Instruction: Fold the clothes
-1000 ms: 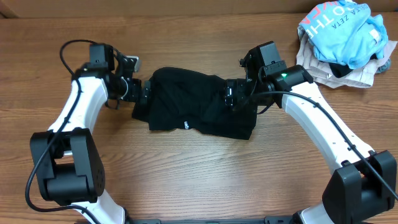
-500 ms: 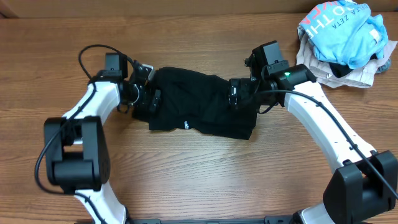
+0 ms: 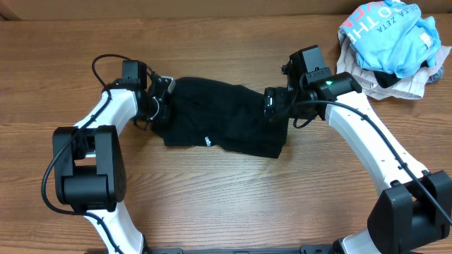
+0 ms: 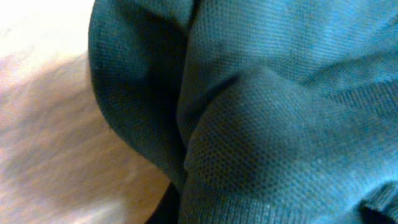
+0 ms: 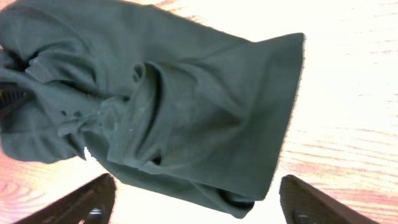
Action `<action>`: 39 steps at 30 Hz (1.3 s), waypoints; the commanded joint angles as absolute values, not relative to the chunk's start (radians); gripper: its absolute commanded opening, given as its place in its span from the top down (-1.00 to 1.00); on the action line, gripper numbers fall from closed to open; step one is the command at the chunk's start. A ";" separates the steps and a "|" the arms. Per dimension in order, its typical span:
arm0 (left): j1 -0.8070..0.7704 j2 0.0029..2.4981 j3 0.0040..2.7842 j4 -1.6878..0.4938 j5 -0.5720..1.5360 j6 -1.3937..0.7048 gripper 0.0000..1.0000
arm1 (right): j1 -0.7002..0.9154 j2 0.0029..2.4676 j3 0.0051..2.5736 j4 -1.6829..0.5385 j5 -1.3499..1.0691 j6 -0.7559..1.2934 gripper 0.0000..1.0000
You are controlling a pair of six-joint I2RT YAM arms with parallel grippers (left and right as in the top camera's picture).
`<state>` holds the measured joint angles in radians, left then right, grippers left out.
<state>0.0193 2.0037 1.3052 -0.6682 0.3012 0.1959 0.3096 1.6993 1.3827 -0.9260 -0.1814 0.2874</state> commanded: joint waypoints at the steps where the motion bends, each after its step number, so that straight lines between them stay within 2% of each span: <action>1: 0.064 2.027 1.438 -0.804 0.182 0.118 0.92 | 0.316 1.706 1.394 -0.918 -0.191 0.308 -0.68; 5: 0.072 2.027 1.654 -1.068 0.059 0.119 0.92 | 0.316 1.707 1.394 -0.917 -0.191 0.308 -0.68; 11: 0.017 2.027 1.910 -1.296 0.025 0.134 0.92 | 0.311 1.707 1.394 -0.917 -0.178 0.308 -0.77; 20: -0.249 2.034 1.950 -1.365 0.027 0.134 0.92 | 0.271 1.707 1.394 -0.926 -0.175 0.308 -0.90; 24: -0.402 2.053 1.932 -1.354 0.046 0.133 0.79 | 0.216 1.702 1.394 -0.939 -0.186 0.307 -0.93; 25: -0.437 2.060 1.932 -1.354 0.046 0.133 0.68 | 0.195 1.698 1.394 -0.942 -0.191 0.307 -0.94; 27: -0.497 2.076 1.932 -1.350 0.044 0.133 0.30 | 0.160 1.688 1.394 -0.946 -0.204 0.306 -0.98; 28: -0.522 2.088 1.932 -1.345 0.040 0.133 -0.04 | 0.139 1.680 1.394 -0.947 -0.213 0.300 -1.00; 30: -0.553 2.105 1.932 -1.329 0.040 0.125 -0.86 | 0.098 1.662 1.395 -0.946 -0.244 0.281 -1.00; 31: -0.559 2.107 1.932 -1.321 0.040 0.112 -0.99 | 0.081 1.654 1.395 -0.946 -0.254 0.281 -1.00; 39: -0.493 2.113 2.070 -1.359 0.041 0.050 -1.00 | 0.002 1.623 1.394 -0.953 -0.387 0.205 -1.00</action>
